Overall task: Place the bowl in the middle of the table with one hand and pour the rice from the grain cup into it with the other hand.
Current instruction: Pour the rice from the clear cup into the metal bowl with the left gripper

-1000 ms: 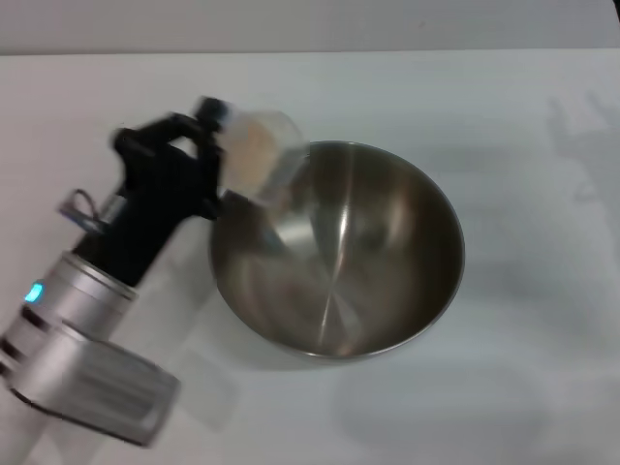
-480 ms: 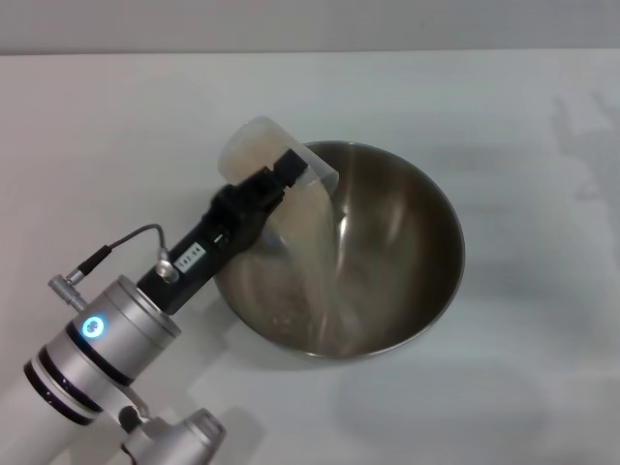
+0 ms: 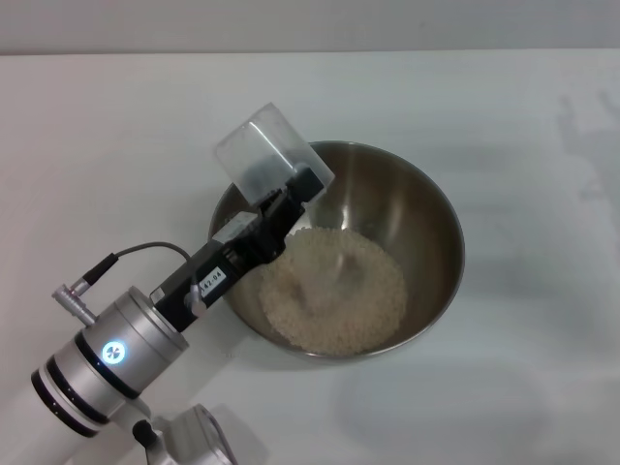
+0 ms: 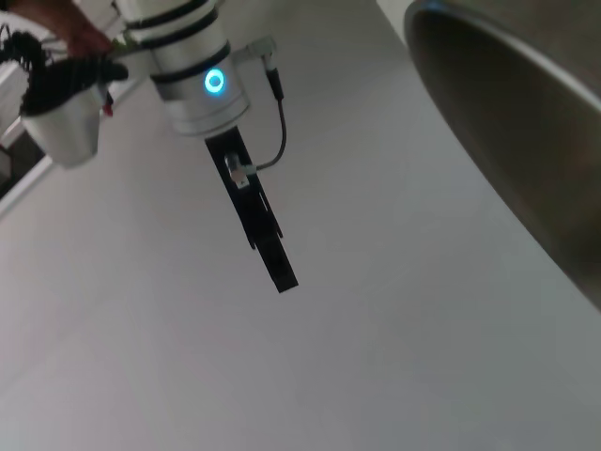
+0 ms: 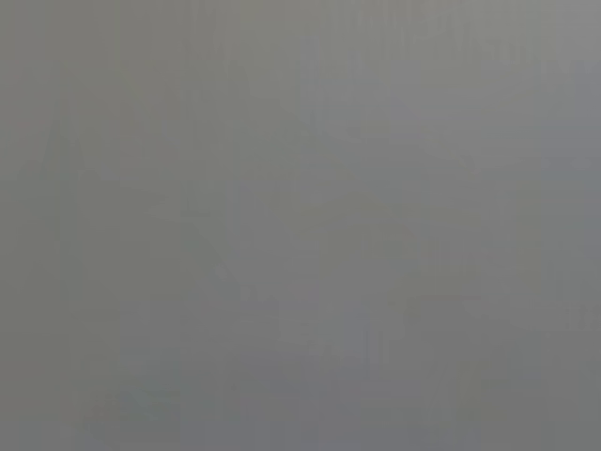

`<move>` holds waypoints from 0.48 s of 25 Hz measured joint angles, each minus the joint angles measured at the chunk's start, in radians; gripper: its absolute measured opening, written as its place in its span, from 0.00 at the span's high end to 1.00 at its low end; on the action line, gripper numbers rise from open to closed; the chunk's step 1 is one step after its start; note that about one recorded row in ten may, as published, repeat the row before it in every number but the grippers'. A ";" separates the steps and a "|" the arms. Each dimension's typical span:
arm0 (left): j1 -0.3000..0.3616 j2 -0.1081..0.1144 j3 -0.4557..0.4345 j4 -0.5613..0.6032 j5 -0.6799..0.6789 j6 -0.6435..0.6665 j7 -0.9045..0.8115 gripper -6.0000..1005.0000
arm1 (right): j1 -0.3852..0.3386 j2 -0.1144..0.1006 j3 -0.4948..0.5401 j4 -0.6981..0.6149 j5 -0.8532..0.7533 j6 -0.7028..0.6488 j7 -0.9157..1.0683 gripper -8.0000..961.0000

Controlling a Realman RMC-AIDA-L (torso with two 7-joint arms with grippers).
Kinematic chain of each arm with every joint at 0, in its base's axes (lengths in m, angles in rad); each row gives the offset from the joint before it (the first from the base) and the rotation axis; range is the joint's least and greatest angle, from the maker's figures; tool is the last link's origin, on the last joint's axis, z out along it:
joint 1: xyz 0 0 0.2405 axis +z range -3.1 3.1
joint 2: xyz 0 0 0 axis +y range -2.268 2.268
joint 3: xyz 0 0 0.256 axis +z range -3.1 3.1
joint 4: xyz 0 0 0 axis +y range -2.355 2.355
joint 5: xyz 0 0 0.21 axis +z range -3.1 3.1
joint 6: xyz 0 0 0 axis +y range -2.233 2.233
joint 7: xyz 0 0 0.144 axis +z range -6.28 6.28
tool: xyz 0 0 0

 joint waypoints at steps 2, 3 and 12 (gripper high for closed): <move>0.000 0.000 0.000 0.000 0.000 0.000 0.000 0.97 | 0.000 0.000 0.005 0.000 0.000 0.001 0.000 0.44; 0.001 0.000 0.011 0.000 0.002 0.011 0.034 0.97 | 0.000 0.000 0.005 0.000 0.000 0.001 0.000 0.44; 0.004 0.000 0.016 0.000 0.018 0.017 0.053 0.97 | -0.005 0.000 0.012 0.000 0.000 0.001 0.000 0.44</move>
